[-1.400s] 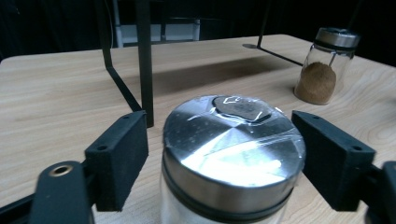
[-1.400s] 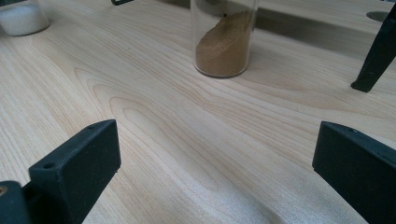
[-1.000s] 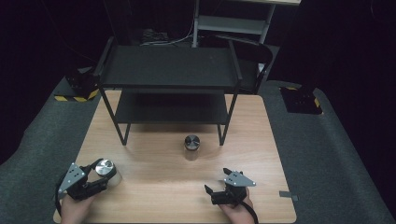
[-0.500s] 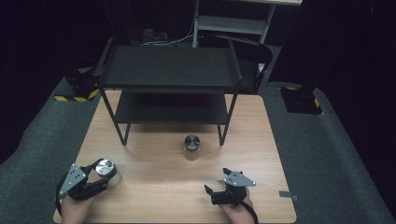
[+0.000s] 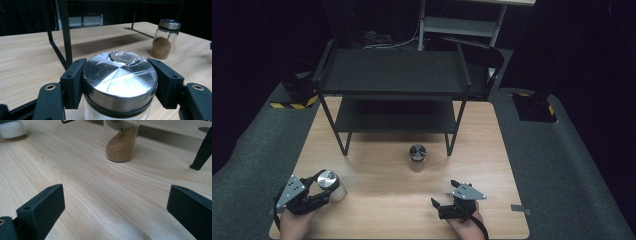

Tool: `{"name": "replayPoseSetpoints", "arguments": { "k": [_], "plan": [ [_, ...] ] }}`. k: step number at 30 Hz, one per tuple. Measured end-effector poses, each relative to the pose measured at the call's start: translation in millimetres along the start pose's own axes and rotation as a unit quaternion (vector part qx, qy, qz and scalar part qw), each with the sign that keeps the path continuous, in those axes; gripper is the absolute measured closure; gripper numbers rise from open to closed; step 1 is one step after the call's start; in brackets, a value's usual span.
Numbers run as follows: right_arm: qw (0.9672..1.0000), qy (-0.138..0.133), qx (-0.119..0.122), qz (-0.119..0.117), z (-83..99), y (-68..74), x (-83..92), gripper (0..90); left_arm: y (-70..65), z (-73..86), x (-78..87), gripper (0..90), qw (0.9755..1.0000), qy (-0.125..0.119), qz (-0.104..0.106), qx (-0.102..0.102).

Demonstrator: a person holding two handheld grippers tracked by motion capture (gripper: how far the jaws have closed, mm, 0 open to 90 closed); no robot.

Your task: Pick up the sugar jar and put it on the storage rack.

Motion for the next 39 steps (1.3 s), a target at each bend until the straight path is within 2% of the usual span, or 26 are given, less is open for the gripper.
{"name": "replayPoseSetpoints", "arguments": {
  "k": [6,11,13,14,17,22,27,39],
  "plan": [
    [1.0000,0.002,-0.001,-0.001,-0.6,-0.3,-0.3,1.2,-6.6,-9.1,1.4,34.4,1.0000,-0.005,0.001,-0.007],
    [1.0000,0.007,-0.004,0.006,-1.7,0.8,-0.3,1.2,-9.7,-18.5,3.6,34.4,0.9999,-0.012,0.002,-0.005],
    [0.9999,0.008,-0.008,0.010,-1.6,0.8,0.2,1.3,-9.7,-22.5,4.9,34.4,0.9998,-0.019,0.005,-0.002],
    [0.9999,0.007,-0.009,0.011,-1.4,0.8,0.4,1.2,-8.7,-24.7,6.1,34.4,0.9996,-0.025,0.011,0.008],
    [0.9996,0.016,0.000,0.023,-2.8,2.7,1.3,1.3,-9.1,-31.5,9.6,34.4,0.9989,-0.041,0.017,0.017],
    [0.9996,0.008,-0.017,0.022,0.1,-2.1,4.8,1.3,-10.6,-45.3,12.9,34.4,0.9982,-0.055,0.021,0.012],
    [0.9994,0.003,-0.028,0.019,1.7,-5.6,5.8,1.2,-11.2,-62.7,13.9,34.4,0.9983,-0.053,0.022,-0.011],
    [0.9995,0.003,-0.027,0.016,1.7,-6.1,5.7,1.2,-12.7,-91.2,10.8,34.4,0.9973,-0.062,0.027,-0.030]
  ]
}}
Point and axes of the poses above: each handheld gripper's, and its own axes: x roughly backward along the jaws, z roughly out of its underside, y roughly to its left, the point moved 3 cm from there along -x, roughly forward along the jaws, and after that the axes turned 3 degrees about -x, right-handed, at the moved point
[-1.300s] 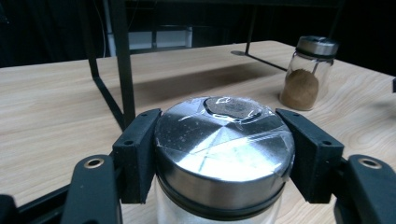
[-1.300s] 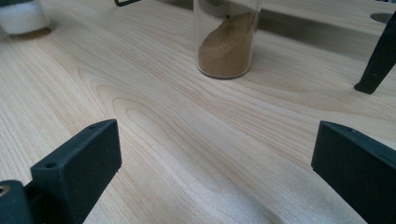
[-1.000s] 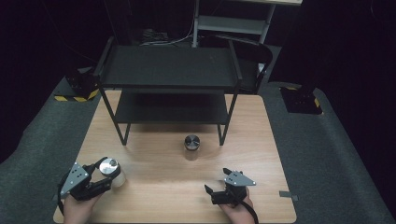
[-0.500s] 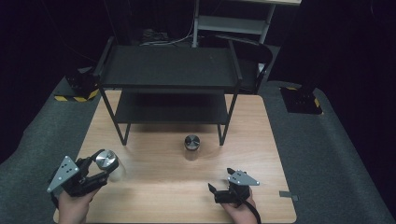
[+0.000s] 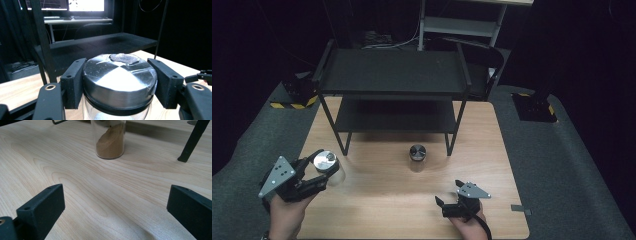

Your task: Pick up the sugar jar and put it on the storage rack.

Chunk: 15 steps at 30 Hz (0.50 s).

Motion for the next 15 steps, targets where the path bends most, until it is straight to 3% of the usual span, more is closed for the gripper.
{"name": "replayPoseSetpoints", "arguments": {
  "k": [15],
  "plan": [
    [1.0000,-0.004,-0.006,-0.006,1.1,-2.9,0.8,1.2,2.2,-33.1,-19.2,34.4,0.9998,-0.014,0.013,-0.007]
  ]
}}
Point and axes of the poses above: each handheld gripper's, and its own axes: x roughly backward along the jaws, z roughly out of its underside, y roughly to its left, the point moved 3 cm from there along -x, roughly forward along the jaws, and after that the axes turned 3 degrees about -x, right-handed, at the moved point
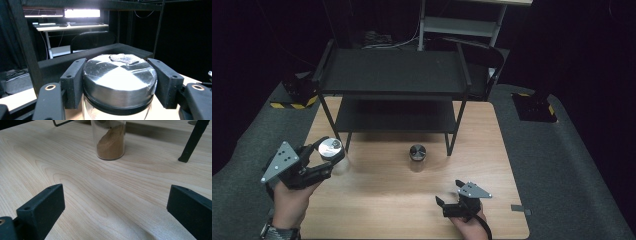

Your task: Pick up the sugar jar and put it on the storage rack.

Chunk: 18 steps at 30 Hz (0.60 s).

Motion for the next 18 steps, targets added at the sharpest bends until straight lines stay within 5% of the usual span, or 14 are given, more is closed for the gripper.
{"name": "replayPoseSetpoints", "arguments": {
  "k": [13,18],
  "plan": [
    [1.0000,-0.002,-0.004,-0.002,0.7,-1.4,0.4,1.2,-0.1,-39.5,-25.5,34.4,0.9997,-0.015,0.006,-0.019],
    [1.0000,-0.002,-0.003,-0.005,0.7,-2.2,0.4,1.2,1.7,-50.9,-34.6,34.4,0.9996,-0.022,0.012,-0.011]
  ]
}}
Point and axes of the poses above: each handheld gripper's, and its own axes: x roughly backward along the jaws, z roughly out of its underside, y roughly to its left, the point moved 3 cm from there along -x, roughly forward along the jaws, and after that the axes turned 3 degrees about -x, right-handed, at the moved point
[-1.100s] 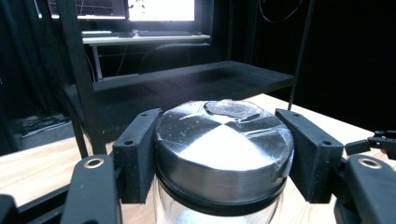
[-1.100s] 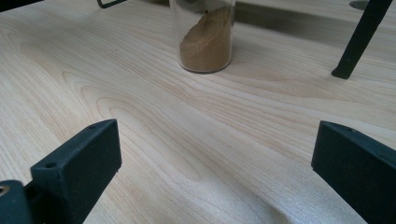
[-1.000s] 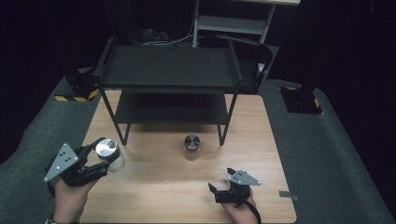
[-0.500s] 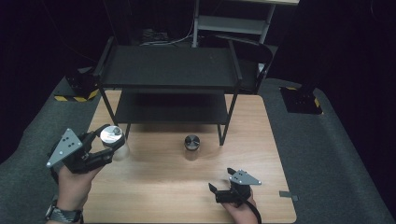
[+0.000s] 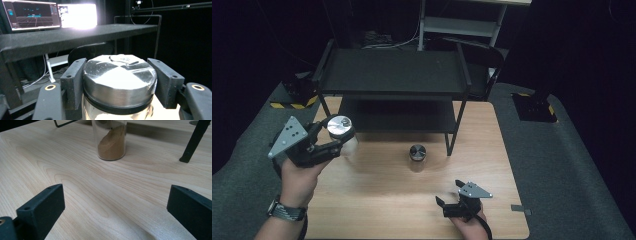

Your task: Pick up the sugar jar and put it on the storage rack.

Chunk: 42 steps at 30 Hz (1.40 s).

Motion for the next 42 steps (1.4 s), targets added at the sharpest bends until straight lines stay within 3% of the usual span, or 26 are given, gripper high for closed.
{"name": "replayPoseSetpoints", "arguments": {
  "k": [24,30,39,42],
  "plan": [
    [1.0000,-0.003,-0.003,-0.005,0.9,-2.4,0.6,1.2,10.7,-64.2,-33.1,34.4,0.9995,-0.019,-0.008,-0.024],
    [1.0000,-0.004,-0.004,-0.007,1.1,-2.9,0.8,1.2,16.5,-74.9,-40.8,34.4,0.9994,-0.033,-0.009,-0.004],
    [0.9999,-0.004,-0.004,-0.009,1.1,-3.2,0.9,1.2,19.6,-88.6,-53.0,34.4,0.9989,-0.038,-0.021,-0.016],
    [0.9999,-0.003,-0.003,-0.009,1.0,-3.2,0.8,1.2,23.5,-95.8,-59.2,34.4,0.9989,-0.039,-0.023,-0.011]
  ]
}}
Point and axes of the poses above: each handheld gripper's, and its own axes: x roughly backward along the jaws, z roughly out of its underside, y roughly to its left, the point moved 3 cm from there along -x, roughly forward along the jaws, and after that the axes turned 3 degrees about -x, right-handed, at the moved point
